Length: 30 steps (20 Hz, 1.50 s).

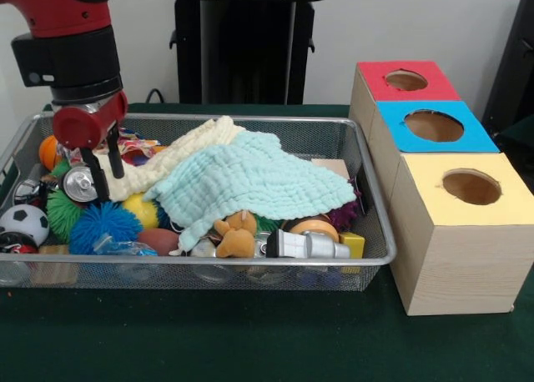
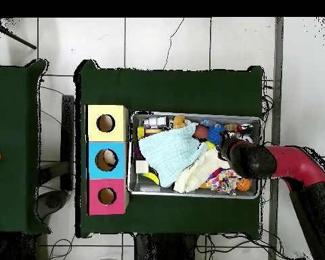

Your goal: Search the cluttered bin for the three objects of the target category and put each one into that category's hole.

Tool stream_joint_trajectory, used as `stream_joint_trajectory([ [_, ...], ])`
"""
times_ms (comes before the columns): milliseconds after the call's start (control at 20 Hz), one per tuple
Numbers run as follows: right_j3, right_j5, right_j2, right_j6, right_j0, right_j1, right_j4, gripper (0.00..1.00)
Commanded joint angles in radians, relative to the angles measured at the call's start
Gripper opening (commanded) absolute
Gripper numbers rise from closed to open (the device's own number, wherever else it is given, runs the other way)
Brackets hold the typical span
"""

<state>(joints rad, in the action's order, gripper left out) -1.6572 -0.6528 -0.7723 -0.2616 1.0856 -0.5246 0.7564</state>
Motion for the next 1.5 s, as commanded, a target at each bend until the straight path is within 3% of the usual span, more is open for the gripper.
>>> stream_joint_trajectory([
  [50, 0.046, -0.122, -0.039, 0.075, -0.044, -0.046, -0.03, 1.0],
  [650, 0.08, -0.076, -0.009, 0.049, -0.09, -0.01, -0.024, 1.0],
  [900, 0.135, -0.085, -0.006, 0.129, -0.073, 0.057, -0.003, 1.0],
  [1500, 0.176, -0.115, -0.013, 0.172, -0.068, 0.079, -0.004, 1.0],
])
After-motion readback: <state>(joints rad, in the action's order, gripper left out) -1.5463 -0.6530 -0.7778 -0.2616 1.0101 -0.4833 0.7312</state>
